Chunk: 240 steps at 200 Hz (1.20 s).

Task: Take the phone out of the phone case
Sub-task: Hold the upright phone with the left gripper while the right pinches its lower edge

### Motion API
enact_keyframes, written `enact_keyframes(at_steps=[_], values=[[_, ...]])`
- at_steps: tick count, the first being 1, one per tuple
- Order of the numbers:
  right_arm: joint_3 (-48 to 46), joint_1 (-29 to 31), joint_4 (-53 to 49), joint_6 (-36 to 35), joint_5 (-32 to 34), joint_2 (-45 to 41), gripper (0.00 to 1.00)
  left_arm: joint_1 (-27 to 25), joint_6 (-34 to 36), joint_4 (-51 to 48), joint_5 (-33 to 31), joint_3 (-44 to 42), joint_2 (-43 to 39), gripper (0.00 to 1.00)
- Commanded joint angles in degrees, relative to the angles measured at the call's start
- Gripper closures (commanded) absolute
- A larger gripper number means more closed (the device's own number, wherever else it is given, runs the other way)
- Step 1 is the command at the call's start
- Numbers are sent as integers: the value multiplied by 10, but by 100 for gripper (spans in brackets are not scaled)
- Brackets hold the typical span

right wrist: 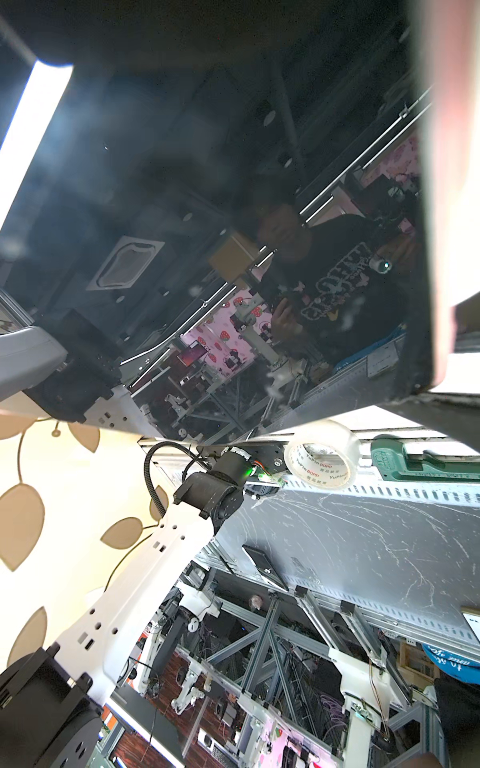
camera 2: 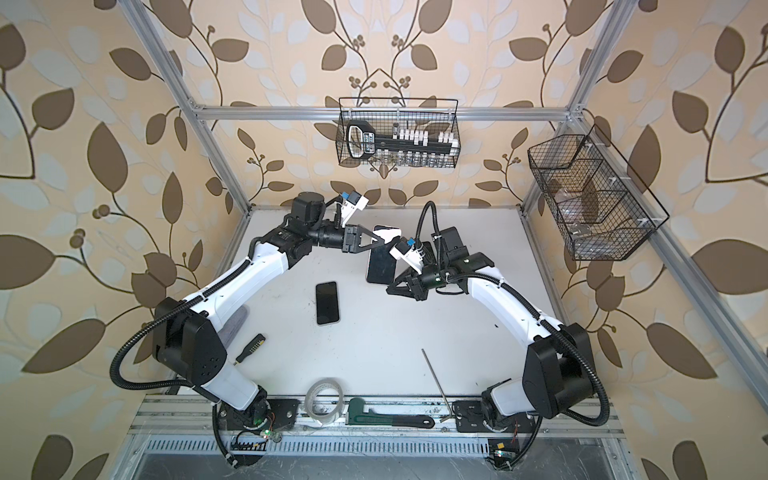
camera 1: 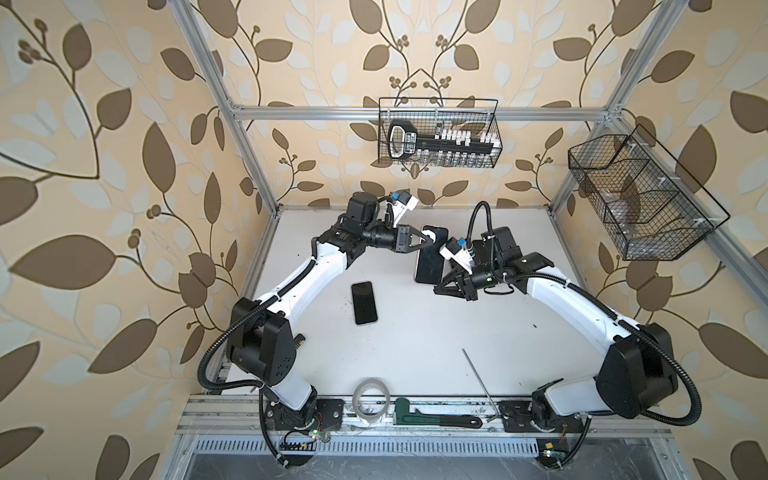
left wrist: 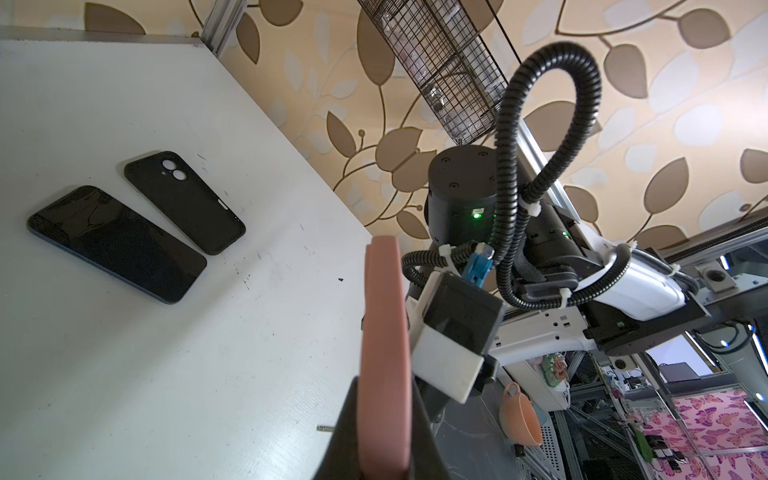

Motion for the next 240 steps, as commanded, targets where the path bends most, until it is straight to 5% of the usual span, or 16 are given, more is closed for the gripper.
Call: enact_keyframes(at_steps=[1, 133, 180, 240], values=[[12, 0, 20, -22, -37, 1, 85, 0, -24, 37, 12, 5, -4, 100], [18, -4, 50, -7, -88, 16, 87, -1, -47, 73, 18, -16, 0, 100], [24, 1, 56, -1, -90, 19, 77, -2, -52, 87, 16, -33, -8, 100], [29, 9, 56, 2, -86, 19, 84, -5, -58, 97, 15, -39, -12, 100]])
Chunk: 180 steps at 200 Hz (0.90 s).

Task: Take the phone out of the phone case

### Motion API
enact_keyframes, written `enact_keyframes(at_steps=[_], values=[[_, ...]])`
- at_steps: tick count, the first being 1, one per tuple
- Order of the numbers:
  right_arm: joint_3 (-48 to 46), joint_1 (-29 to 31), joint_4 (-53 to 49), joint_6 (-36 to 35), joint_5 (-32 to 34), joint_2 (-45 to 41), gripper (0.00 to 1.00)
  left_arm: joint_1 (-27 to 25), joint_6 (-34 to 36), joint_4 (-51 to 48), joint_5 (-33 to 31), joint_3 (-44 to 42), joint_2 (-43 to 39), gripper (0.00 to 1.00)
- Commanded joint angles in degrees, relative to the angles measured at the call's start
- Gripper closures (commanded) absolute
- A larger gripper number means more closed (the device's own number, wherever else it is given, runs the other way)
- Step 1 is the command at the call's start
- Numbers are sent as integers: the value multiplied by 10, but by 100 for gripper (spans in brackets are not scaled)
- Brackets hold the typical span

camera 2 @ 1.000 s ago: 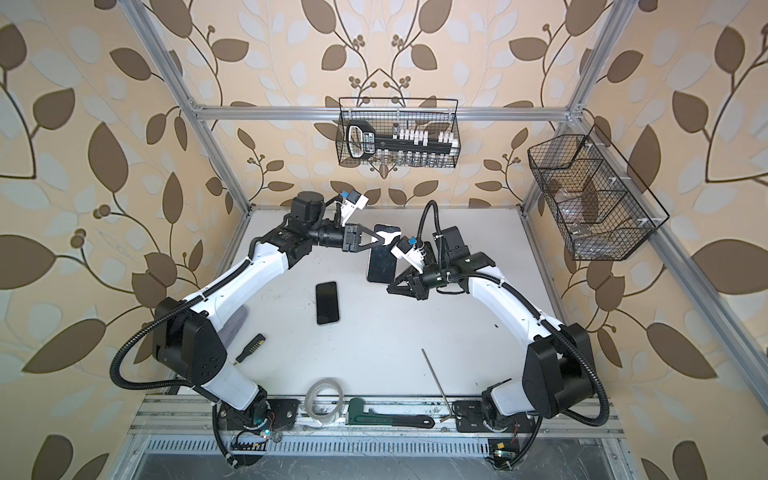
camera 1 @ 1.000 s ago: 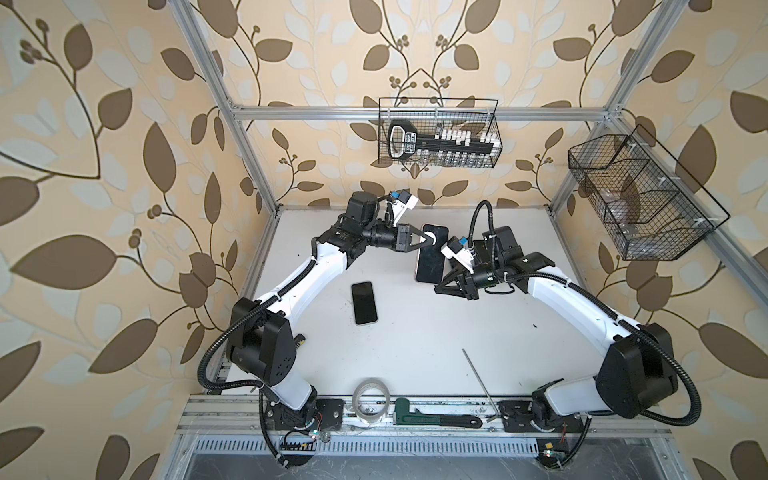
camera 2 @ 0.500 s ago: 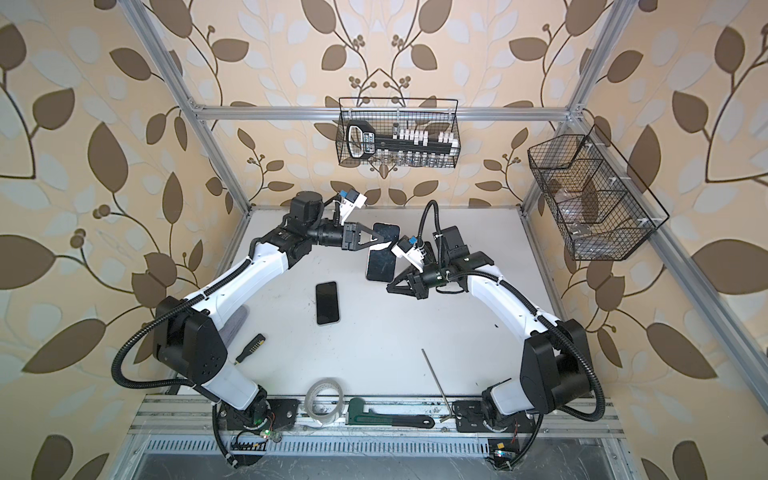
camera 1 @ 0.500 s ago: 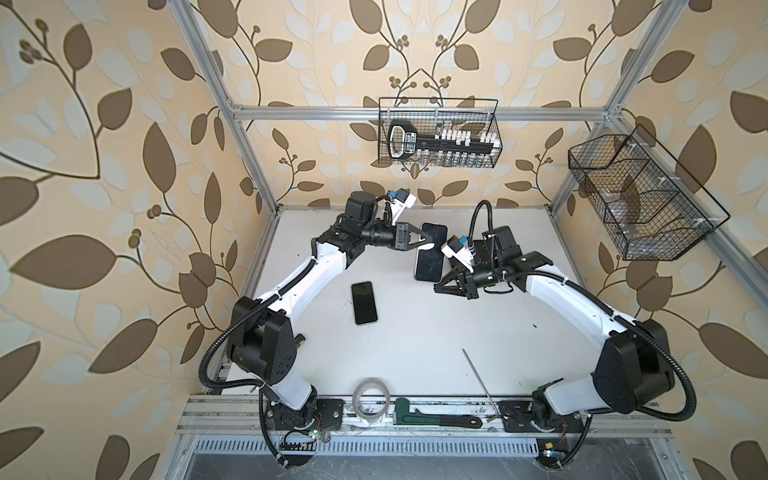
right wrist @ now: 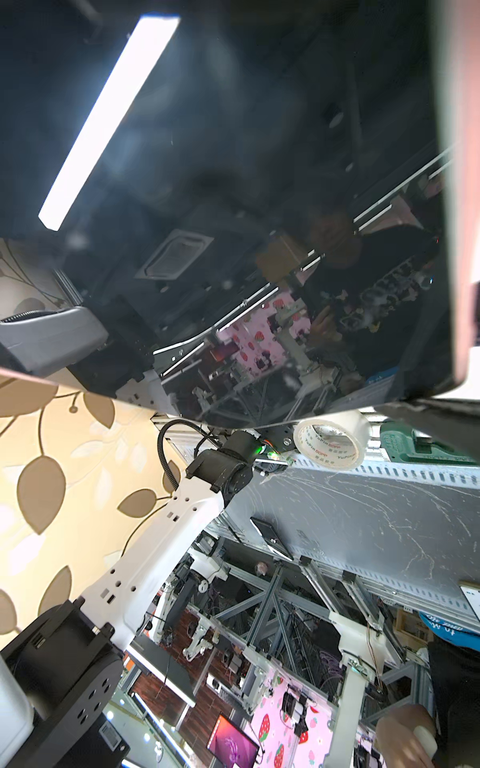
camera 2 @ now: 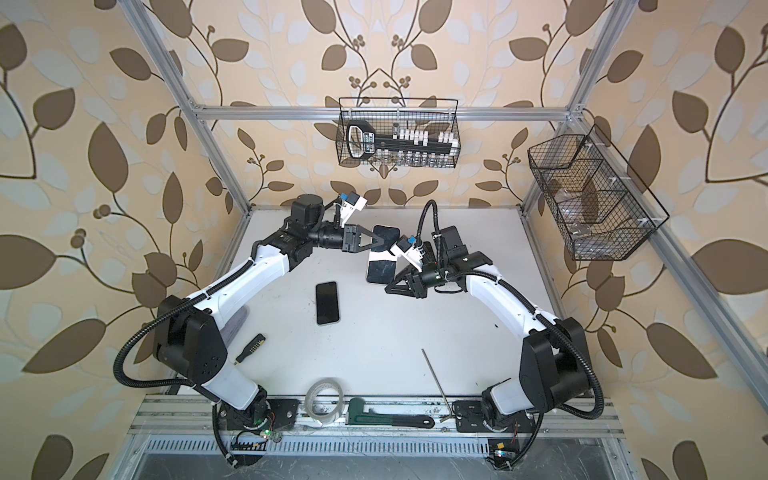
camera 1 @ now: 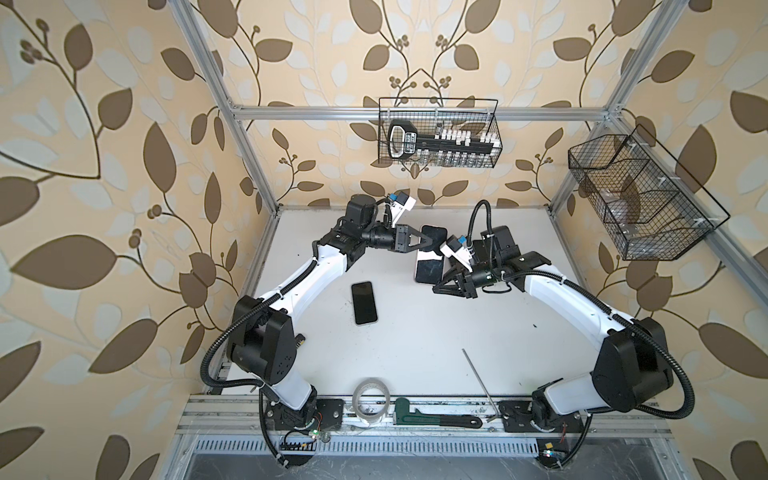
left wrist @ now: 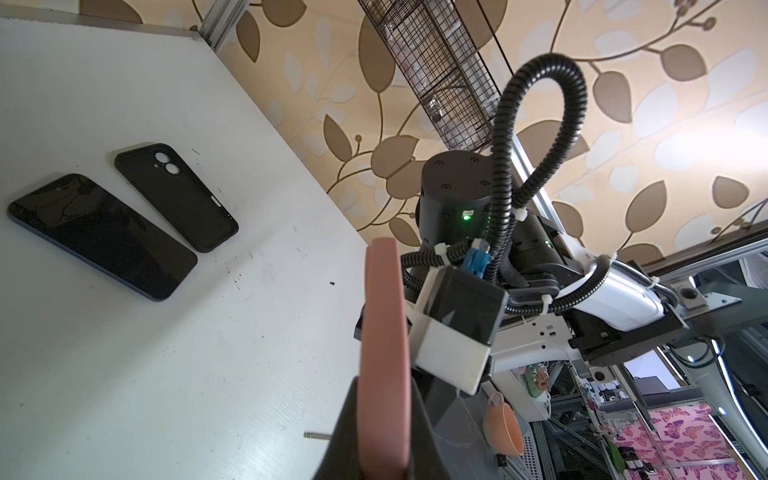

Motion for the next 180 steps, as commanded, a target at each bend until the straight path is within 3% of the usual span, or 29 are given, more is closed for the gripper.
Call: enact_keyframes(at_steps=[1, 53, 110, 180], values=[[28, 13, 34, -15, -34, 1, 84, -11, -2, 32, -1, -9, -15, 100], [20, 16, 54, -2, -28, -7, 93, -14, -20, 52, -11, -17, -16, 100], [-13, 13, 120, 25, -10, -15, 100, -15, -148, 133, -56, -36, -22, 100], [-41, 3, 167, 30, 14, -14, 100, -15, -260, 179, -100, -77, -50, 100]])
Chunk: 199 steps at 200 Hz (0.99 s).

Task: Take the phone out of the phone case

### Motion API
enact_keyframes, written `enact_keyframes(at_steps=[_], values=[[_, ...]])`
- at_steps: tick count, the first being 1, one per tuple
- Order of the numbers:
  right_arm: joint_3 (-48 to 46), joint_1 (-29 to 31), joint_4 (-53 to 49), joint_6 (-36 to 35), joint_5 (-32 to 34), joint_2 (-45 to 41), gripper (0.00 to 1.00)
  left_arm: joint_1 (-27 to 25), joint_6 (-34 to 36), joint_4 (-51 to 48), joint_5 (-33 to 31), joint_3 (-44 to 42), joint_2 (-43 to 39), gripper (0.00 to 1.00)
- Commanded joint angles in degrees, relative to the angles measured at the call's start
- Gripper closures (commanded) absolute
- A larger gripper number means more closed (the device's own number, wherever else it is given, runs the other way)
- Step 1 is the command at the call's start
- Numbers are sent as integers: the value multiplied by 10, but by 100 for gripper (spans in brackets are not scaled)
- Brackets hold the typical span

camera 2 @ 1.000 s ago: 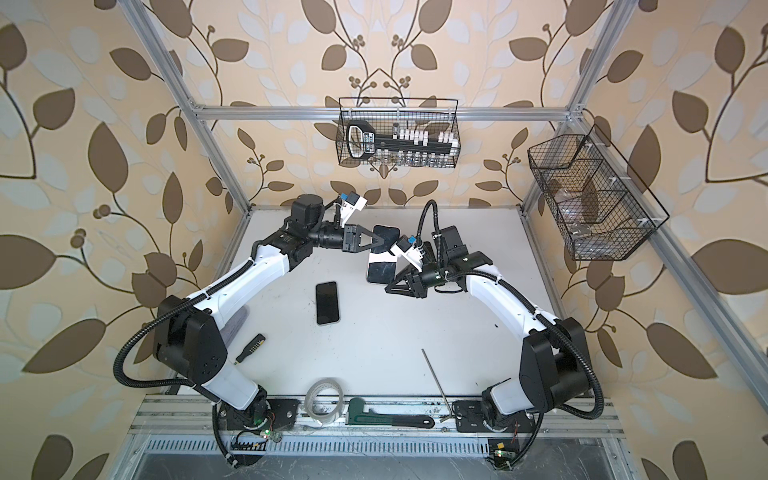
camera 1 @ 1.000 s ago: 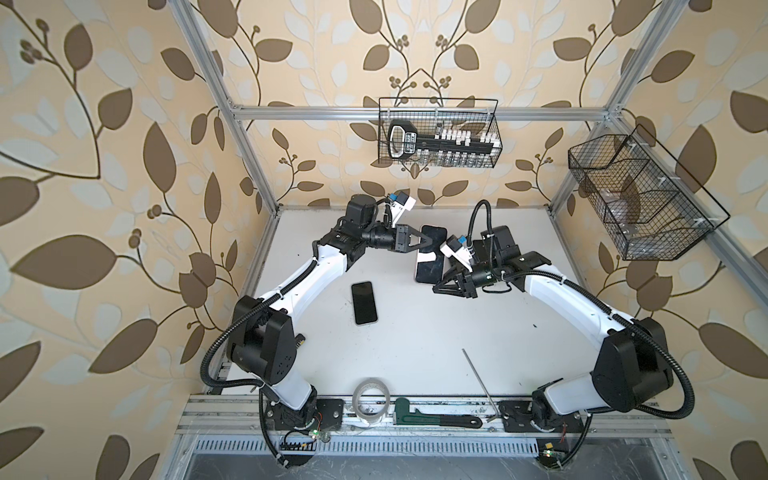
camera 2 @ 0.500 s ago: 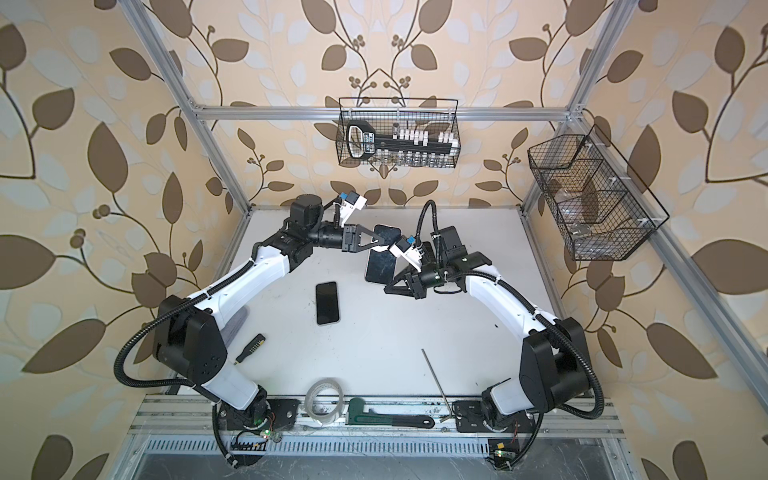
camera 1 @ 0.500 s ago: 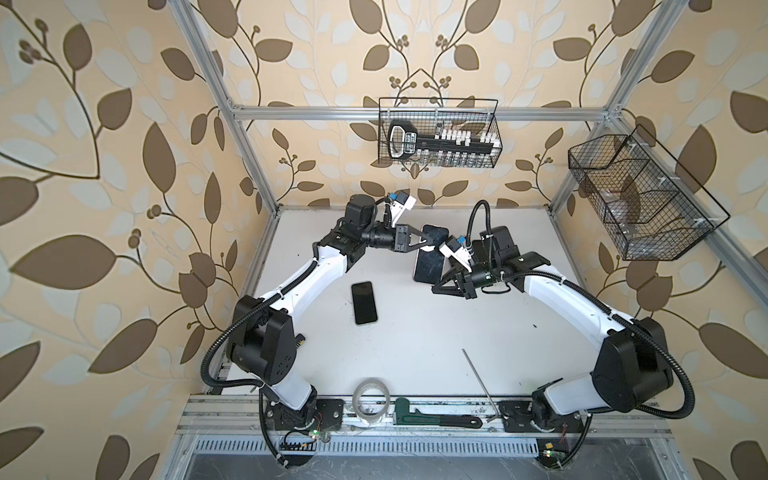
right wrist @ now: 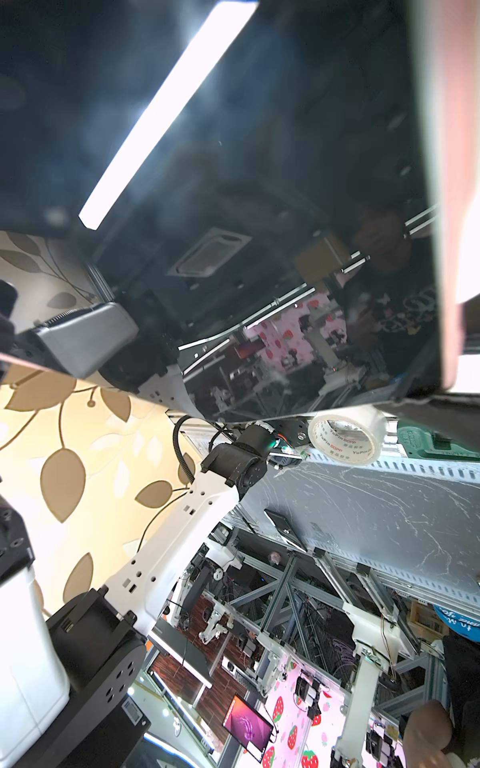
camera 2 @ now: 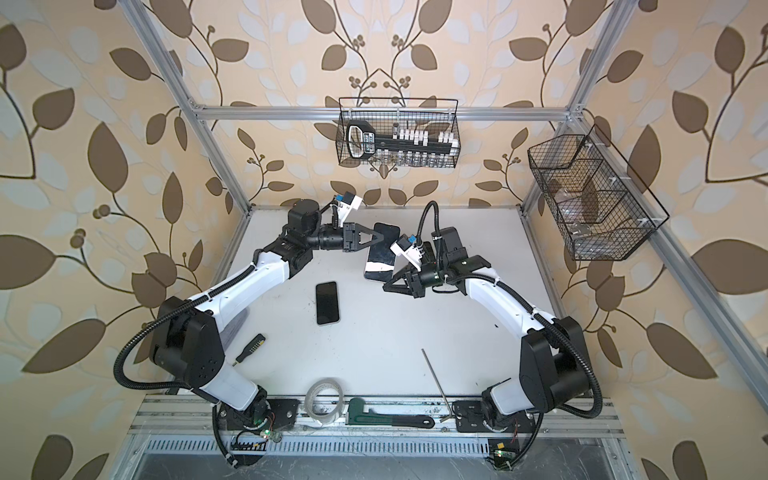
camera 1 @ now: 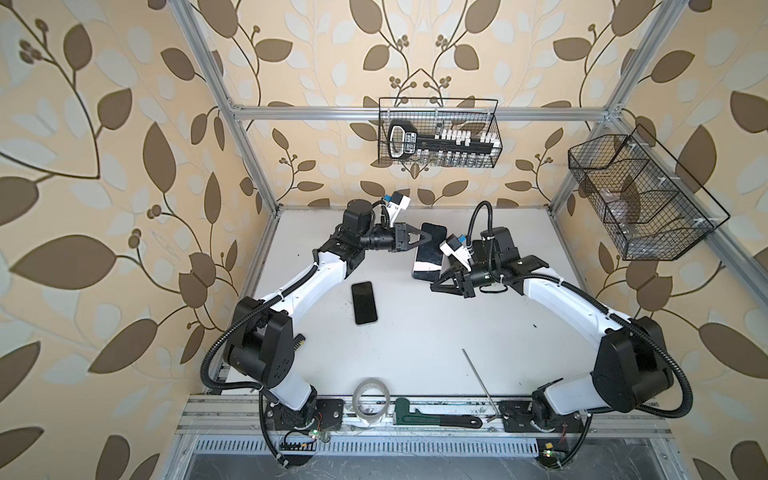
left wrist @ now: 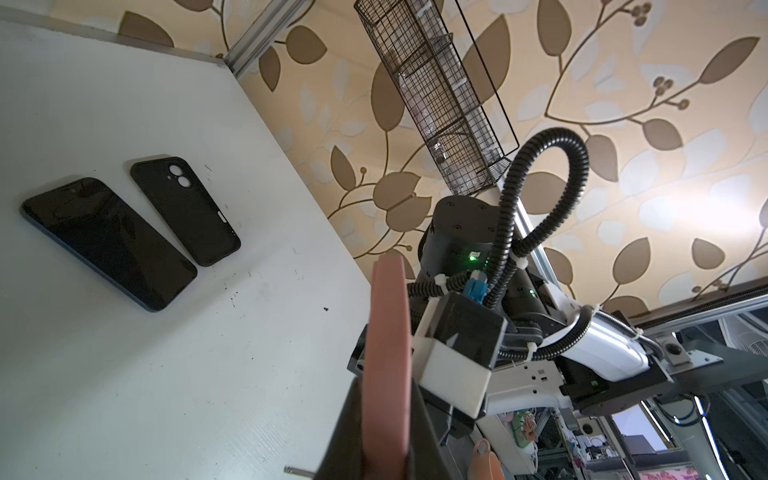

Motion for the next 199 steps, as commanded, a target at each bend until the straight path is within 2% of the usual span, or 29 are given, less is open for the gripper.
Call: enact_keyframes(at_steps=[1, 71, 102, 136, 165, 178, 199], values=[[-10, 3, 79, -26, 29, -12, 100, -15, -120, 46, -44, -10, -32, 100], [-37, -10, 125, -8, 31, -3, 100, -16, -176, 100, -40, -19, -39, 100], [-40, -13, 120, -8, 29, -9, 99, -16, -148, 71, -45, -20, -45, 100], [-32, -16, 48, -47, 17, -24, 82, -11, -110, 45, -38, -10, -46, 100], [-13, -17, -67, -113, -2, -29, 59, 6, -39, -2, -14, 16, -38, 100], [-13, -17, -79, -118, -10, -34, 53, 10, -2, -27, 5, 34, -31, 100], [-12, -14, -74, -113, -16, -40, 50, 10, 53, -53, 34, 59, -20, 100]])
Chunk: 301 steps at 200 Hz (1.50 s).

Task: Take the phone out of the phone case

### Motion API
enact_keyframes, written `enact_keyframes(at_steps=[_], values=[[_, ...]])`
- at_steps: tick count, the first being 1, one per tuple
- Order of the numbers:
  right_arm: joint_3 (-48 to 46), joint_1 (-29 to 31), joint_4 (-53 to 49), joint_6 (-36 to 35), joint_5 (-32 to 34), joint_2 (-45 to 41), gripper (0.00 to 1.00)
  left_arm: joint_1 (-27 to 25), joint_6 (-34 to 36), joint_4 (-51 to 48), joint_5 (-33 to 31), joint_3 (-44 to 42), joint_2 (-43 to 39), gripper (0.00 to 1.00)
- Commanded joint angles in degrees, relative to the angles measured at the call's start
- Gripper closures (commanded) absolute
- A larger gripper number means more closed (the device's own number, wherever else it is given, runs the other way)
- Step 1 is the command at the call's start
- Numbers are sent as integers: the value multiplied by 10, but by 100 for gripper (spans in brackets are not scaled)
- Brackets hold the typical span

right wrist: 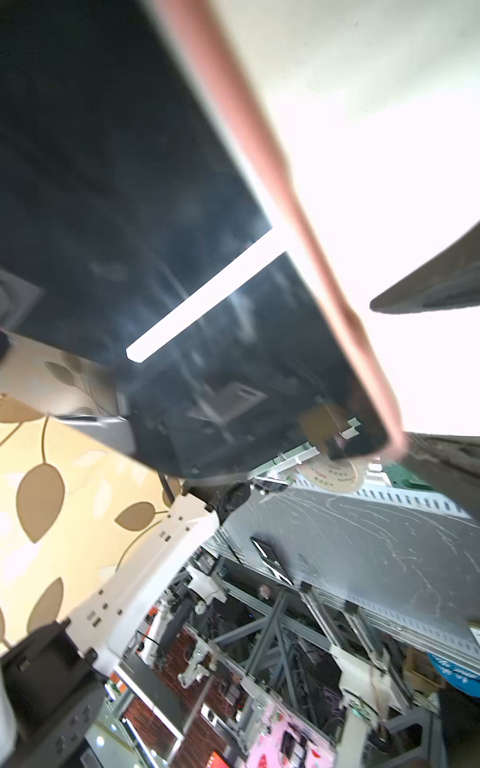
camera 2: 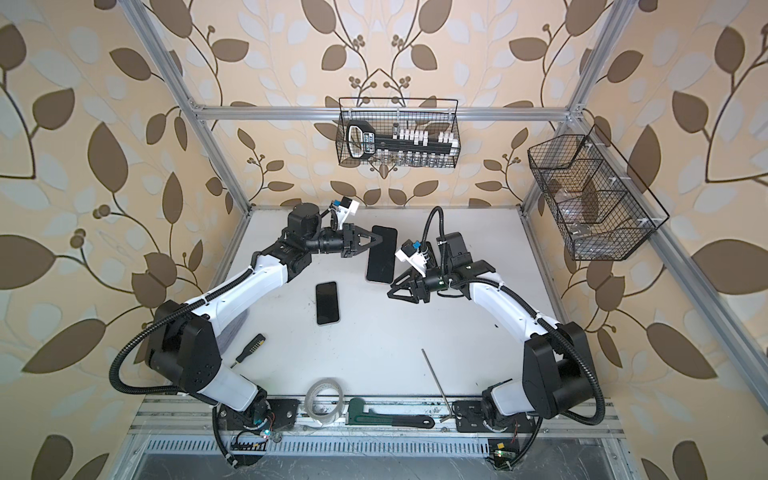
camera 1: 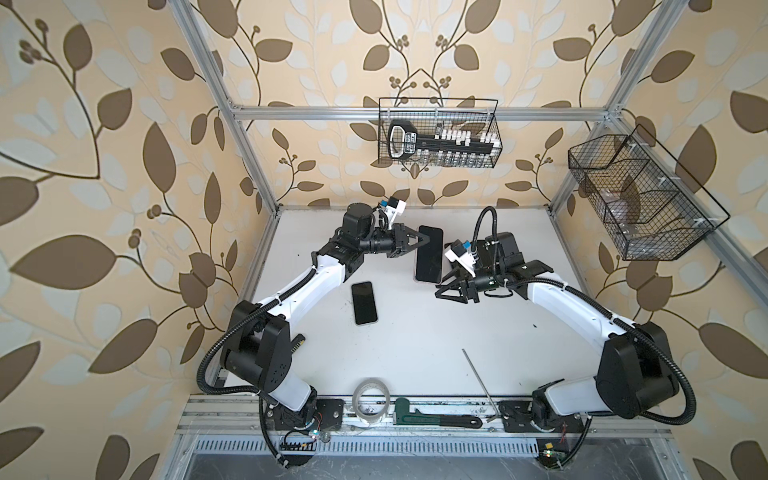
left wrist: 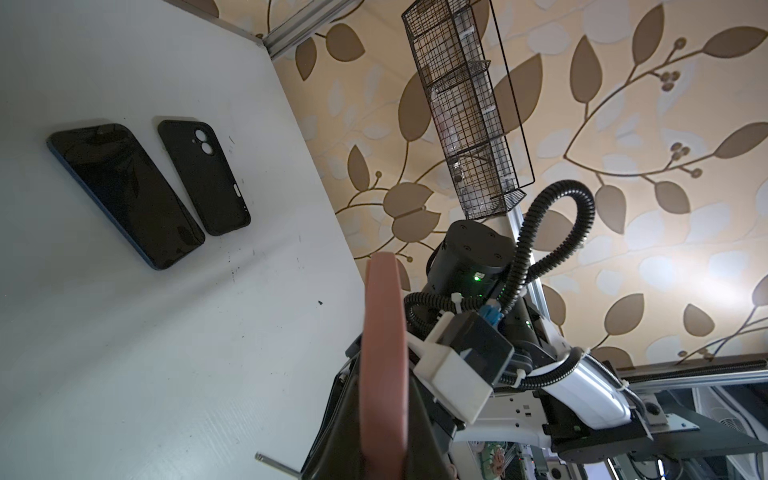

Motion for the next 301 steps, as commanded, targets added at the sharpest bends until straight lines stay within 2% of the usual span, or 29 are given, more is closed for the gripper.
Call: enact_keyframes(at_steps=[1, 28, 45, 76, 155, 261, 301], values=[[17, 3, -39, -36, -30, -16, 50, 5, 90, -6, 59, 55, -8, 100], [32, 4, -28, -25, -33, -16, 48, 5, 149, -18, 75, 57, -11, 100], [45, 7, -28, -22, -10, -12, 48, 5, 161, -17, 94, 58, -14, 100], [67, 12, -29, -23, -21, -3, 48, 4, 181, -16, 97, 48, -25, 100], [121, 55, -59, -37, 20, 40, 51, 4, 165, 10, 104, 45, -29, 100], [124, 70, -57, -35, 23, 50, 83, 4, 138, 42, 100, 36, -29, 100], [119, 61, -44, -30, 3, 47, 94, 4, 127, 56, 98, 28, -30, 100]])
